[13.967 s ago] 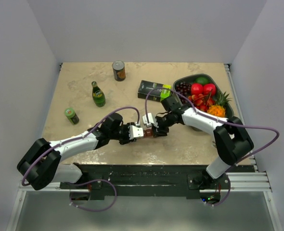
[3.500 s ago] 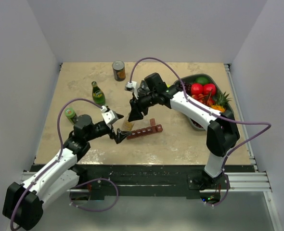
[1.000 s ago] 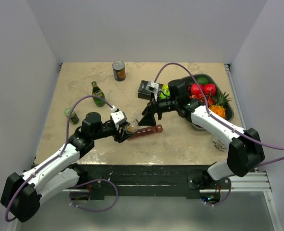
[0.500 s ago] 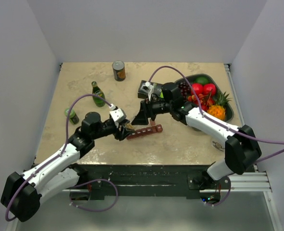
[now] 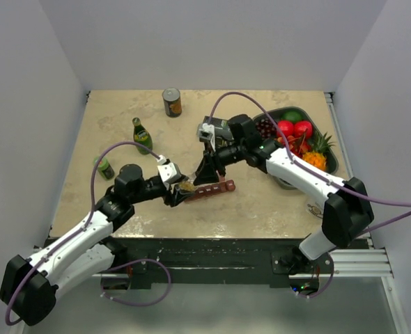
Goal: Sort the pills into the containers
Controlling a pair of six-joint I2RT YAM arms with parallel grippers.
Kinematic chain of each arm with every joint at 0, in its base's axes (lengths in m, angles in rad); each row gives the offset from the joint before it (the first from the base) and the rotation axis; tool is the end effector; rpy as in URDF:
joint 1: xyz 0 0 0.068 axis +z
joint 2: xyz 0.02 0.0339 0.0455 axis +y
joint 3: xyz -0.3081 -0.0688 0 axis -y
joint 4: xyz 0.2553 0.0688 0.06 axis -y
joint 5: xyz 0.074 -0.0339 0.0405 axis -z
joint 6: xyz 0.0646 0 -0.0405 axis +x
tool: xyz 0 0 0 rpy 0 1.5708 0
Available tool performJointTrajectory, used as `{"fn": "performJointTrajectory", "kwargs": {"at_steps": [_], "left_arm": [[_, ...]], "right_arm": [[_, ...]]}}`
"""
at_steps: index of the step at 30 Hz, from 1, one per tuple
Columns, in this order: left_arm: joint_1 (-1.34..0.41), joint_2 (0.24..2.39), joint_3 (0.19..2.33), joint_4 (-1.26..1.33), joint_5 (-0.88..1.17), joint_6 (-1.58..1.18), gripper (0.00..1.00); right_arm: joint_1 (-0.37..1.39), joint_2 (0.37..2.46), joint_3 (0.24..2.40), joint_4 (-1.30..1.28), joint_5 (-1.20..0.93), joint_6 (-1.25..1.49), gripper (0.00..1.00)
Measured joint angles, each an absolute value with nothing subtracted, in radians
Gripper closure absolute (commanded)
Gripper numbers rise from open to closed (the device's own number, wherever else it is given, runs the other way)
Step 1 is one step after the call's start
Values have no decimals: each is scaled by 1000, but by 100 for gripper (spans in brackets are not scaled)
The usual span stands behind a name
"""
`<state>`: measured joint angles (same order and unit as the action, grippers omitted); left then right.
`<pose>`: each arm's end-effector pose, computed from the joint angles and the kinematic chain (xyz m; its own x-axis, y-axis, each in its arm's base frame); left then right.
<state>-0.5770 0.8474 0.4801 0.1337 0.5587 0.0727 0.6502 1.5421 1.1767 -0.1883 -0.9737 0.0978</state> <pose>0.1499 -0.1384 0.2790 -0.1285 0.1571 -0.9792 0.9065 0.4190 -0.0517 0.2581 0.2634 0.3283 -0.5045 -0.3147 -0.8041 -0.8551 0.0527 0.5158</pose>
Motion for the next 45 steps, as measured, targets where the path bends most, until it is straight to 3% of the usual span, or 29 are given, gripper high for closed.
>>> {"fn": "performJointTrajectory", "kwargs": {"at_steps": [6,8,9,11,12,19,24,31,42,45], "left_arm": [[-567,867,465,89,759,89,100],[-574,889,465,78,824,97,100],[-577,895,465,73,838,100,100],[-579,897,464,67,844,114,100],[-579,895,463,67,839,117,100],[-578,844,460,93,746,116,100],[-578,848,460,91,673,109,100],[-578,870,463,84,588,86,100],[-578,894,472,80,538,70,100],[-577,894,473,66,530,70,100]], "right_arm": [[813,1576,1413,-711,-865,-702,100],[860,1585,1453,-808,-825,-833,94],[874,1593,1469,-848,-807,-870,65],[883,1604,1488,-878,-785,-898,28],[884,1606,1493,-881,-776,-895,1],[783,1595,1489,-791,-842,-708,1],[647,1507,1372,-539,-853,-346,1],[675,1486,1280,-381,-744,28,3],[787,1514,1272,-340,-621,123,11],[803,1537,1272,-346,-592,120,21]]}}
